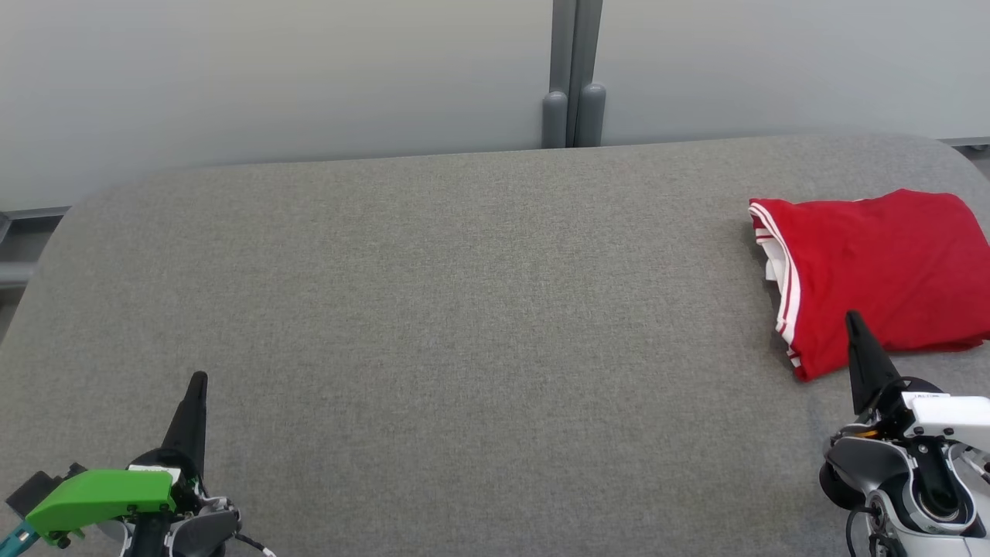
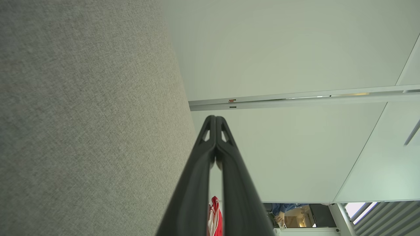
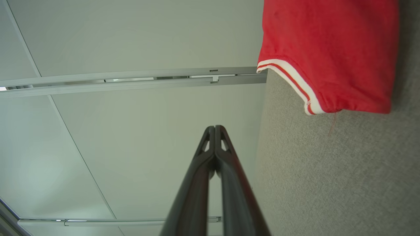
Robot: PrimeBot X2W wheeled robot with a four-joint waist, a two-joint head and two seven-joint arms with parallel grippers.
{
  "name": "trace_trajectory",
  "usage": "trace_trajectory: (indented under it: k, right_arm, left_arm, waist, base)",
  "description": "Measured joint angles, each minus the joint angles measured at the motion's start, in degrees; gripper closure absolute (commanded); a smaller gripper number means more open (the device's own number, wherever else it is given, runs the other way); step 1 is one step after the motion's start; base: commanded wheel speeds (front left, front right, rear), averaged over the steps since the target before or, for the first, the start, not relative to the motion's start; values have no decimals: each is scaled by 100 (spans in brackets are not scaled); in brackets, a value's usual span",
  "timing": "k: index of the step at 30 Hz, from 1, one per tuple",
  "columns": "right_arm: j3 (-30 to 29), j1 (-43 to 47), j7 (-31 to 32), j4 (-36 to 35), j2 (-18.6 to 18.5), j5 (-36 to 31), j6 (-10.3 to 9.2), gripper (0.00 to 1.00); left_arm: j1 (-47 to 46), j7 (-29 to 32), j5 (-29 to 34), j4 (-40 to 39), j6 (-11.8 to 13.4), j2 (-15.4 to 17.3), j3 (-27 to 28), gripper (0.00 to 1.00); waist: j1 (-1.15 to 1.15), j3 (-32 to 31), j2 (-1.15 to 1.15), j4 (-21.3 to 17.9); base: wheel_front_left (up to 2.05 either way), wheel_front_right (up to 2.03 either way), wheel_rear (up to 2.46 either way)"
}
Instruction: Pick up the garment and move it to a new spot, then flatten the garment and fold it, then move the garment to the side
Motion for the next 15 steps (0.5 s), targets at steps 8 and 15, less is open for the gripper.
trace_trajectory:
  k: [8,15]
  right_arm:
    - [-8,-24,0,12,3,0,0,100]
    - [-13,-24,0,23,4,0,1,100]
  left_arm:
    - [-3,0,0,5,-42,-2,2,100]
    - [-5,0,0,8,-42,-2,3,100]
  waist:
    - [0,0,0,0]
    - [0,-1,0,0]
  base:
    - [0,0,0]
    - [0,0,0]
